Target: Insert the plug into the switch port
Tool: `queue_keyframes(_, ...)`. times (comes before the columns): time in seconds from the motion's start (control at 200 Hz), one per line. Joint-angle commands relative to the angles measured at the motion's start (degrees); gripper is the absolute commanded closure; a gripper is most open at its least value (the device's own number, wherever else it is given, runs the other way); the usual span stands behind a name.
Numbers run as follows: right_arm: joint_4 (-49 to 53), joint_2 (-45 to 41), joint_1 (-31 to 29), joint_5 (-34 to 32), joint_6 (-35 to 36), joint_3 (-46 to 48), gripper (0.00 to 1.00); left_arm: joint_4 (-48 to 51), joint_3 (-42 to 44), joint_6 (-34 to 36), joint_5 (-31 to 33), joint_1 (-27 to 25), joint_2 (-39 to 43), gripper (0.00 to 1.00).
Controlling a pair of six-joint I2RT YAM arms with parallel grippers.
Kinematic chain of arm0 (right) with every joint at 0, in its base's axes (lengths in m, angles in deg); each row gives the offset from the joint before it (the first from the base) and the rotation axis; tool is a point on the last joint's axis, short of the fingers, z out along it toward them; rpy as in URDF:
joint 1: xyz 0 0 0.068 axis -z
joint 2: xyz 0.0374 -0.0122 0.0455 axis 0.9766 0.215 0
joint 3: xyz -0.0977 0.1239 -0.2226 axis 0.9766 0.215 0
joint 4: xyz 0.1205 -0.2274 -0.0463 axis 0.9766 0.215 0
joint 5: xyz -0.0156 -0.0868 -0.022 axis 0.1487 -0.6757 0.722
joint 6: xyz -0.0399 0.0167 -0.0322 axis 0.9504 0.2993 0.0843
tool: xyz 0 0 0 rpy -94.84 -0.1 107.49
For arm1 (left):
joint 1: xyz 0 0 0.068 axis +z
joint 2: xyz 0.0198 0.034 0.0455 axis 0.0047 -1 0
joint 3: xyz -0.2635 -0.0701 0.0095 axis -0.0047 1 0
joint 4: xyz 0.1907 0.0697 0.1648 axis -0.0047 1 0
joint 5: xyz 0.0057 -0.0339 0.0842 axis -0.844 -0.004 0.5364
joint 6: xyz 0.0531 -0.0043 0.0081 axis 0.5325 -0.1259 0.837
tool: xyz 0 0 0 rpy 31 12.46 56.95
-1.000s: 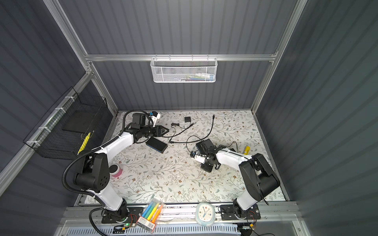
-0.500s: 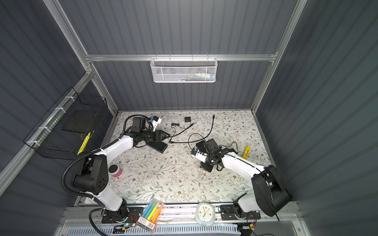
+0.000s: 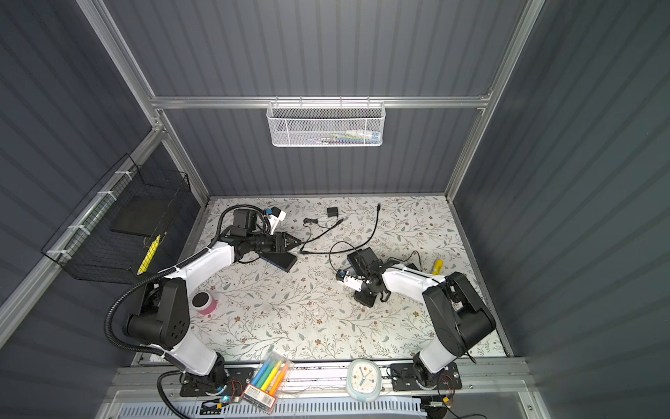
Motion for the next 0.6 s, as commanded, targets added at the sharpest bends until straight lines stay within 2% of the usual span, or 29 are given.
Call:
queue_keyframes(0.0, -0.1, 0.9, -0.2, 0.1, 1.2, -1.2, 0.68, 2.0, -0.9, 1.5, -1.1, 0.3, 0.8, 0.53)
queue_keyframes(0.135, 0.7, 1.8, -0.1, 0.6, 1.6, -1.8, 0.69, 2.0, -1.3, 1.6, -1.4, 0.2, -0.1, 0.52)
queue_keyframes(0.225, 2.1, 2.4, -0.2, 1.2, 1.6, -1.8, 0.75, 2.0, -1.5, 1.7, -1.5, 0.2, -0.3, 0.53)
queue_keyframes(0.41, 2.2, 1.8, -0.8, 2.4, 0.1, -1.2, 0.95, 2.1, -1.4, 1.8, -1.9, 0.2, -0.6, 0.53)
queue_keyframes(0.495, 2.1, 0.4, -0.7, 2.5, -1.1, -0.8, 1.00, 2.0, -1.4, 1.6, -2.0, 0.3, -0.3, 0.53)
queue_keyframes(0.595, 0.8, -3.7, -0.8, 2.7, -3.7, 0.0, 1.00, 2.2, -1.4, 1.4, -2.3, 0.2, 0.3, 0.53)
